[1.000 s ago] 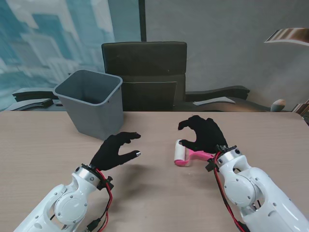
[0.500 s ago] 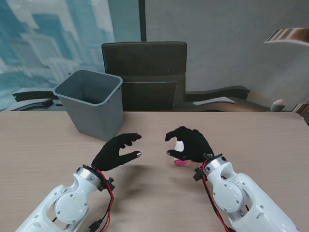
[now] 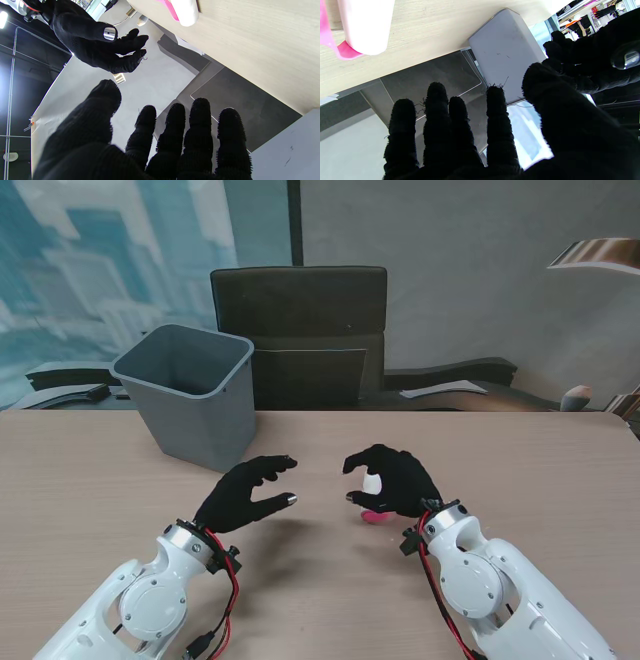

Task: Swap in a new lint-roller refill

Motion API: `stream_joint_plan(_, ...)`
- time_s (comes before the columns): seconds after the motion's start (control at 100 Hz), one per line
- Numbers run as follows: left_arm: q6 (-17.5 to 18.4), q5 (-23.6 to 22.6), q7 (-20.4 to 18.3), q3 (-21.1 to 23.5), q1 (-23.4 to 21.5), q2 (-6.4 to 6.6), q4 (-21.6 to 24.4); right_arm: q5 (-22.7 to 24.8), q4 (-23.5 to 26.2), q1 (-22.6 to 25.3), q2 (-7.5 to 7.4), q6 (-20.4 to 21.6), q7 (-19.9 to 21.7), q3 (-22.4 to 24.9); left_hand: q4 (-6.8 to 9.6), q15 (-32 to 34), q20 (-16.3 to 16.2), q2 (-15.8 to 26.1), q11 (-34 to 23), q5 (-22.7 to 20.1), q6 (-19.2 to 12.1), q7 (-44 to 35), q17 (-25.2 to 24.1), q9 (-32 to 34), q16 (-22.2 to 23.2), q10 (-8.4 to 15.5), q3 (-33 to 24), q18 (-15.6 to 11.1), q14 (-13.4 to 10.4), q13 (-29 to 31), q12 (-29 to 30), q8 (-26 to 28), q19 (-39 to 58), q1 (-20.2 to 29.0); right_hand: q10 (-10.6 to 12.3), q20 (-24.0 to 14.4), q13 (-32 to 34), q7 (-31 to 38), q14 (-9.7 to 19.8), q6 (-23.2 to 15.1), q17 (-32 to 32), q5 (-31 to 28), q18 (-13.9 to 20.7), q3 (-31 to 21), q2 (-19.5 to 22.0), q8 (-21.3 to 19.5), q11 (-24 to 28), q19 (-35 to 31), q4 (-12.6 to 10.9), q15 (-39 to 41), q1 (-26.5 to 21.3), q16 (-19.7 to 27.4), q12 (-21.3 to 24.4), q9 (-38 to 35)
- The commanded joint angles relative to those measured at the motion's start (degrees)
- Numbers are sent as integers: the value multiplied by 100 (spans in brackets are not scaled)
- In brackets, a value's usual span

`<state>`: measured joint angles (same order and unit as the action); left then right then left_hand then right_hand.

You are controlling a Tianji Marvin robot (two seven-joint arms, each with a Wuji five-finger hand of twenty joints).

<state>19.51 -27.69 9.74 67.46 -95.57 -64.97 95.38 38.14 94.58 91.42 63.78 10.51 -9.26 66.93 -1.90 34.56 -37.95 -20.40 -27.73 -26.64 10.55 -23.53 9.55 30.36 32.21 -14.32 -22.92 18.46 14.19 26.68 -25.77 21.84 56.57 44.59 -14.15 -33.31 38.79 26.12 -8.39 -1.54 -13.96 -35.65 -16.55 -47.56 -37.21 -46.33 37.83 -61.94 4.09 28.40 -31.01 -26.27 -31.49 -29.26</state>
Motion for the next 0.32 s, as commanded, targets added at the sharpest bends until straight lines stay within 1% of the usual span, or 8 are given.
stream_joint_plan(0.0,-7,-18,-70,13,-17,-26,19,69,26,37,32,21,55,24,127,-70,1,128,-57,105,-35,-108,-56,-140,-26,36,39,-102,-81,-144,165,71,-80,-75,38,7,-104,-94,90,-49,68,147,-17,44,52,7,-61,28,-178,-80,33,-2,-45,64)
stream_joint_plan(0.31,22,-105,-54,54,-48,-17,86,20,-18,29,39,2,56,51,126,-63,-7,136,-74,99,-36,-106,-50,-99,-25,50,37,-110,-73,-129,157,63,-71,-82,39,25,-128,-99,76,-45,108,118,-25,108,93,29,-72,73,-187,-113,21,15,-27,56)
